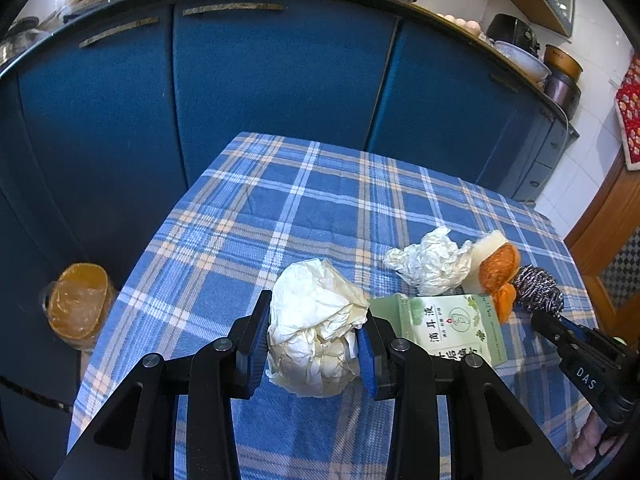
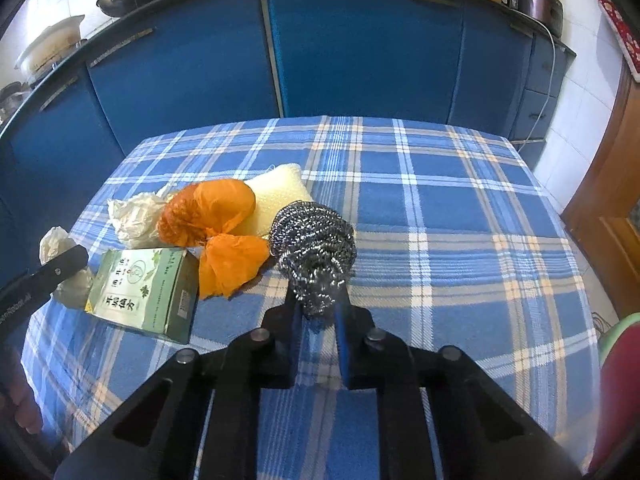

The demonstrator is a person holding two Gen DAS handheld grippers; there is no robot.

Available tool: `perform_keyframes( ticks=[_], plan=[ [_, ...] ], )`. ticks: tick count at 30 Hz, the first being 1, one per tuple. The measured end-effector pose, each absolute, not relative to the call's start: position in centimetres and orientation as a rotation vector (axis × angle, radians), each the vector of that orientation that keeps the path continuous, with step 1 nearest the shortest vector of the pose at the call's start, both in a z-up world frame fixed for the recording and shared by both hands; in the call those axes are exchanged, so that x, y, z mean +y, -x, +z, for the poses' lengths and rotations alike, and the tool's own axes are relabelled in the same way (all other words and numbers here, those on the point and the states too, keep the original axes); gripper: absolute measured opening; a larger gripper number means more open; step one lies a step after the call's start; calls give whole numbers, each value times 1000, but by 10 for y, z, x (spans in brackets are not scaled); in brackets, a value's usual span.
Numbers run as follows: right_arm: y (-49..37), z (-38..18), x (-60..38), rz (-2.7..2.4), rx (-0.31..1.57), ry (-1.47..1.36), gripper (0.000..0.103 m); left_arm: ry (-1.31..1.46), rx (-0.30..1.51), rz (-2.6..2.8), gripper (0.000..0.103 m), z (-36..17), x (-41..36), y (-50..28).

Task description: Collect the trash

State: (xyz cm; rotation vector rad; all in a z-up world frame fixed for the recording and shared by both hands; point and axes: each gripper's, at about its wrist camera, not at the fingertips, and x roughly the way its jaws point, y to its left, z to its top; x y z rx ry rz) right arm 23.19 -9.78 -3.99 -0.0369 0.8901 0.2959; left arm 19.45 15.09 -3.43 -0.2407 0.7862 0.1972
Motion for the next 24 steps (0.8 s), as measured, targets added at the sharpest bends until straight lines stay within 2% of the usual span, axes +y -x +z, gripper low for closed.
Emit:
perform_keyframes(
  ticks=[17,21,24],
  plan=[
    [-201,-12,-120,302,831,-26,12,216,751,154,39,-11,126,-176],
    [-191,-7,-131,300,821,-51,6,209,745,139,39,-6,117,-170],
    [-184,-3,-139,294,808,-64,5,203,742,124,39,-3,110,-167]
  ],
)
